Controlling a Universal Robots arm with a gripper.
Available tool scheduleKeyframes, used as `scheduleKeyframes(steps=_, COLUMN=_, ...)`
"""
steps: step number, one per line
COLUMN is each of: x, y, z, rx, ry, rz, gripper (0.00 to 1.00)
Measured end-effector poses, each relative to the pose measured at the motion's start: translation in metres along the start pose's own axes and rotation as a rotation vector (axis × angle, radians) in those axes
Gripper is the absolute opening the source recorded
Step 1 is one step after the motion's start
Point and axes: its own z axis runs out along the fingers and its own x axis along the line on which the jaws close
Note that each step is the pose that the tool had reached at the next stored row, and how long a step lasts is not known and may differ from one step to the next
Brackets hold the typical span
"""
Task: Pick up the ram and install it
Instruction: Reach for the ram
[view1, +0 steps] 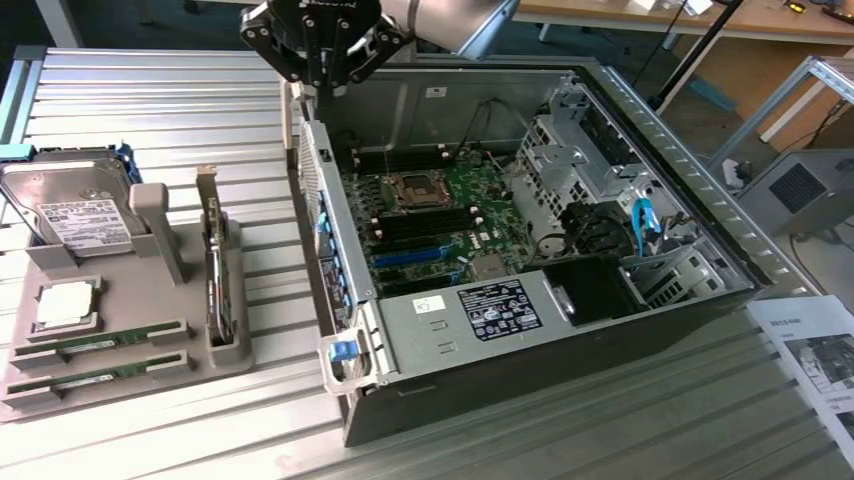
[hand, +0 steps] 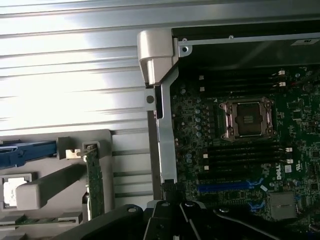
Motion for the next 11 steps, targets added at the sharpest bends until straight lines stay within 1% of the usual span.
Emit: scheduleKeyframes(steps=11, x=0.022, y=-0.0018, z=-0.0006, rx=0.0, ry=0.0, rz=0.0, gripper=0.11)
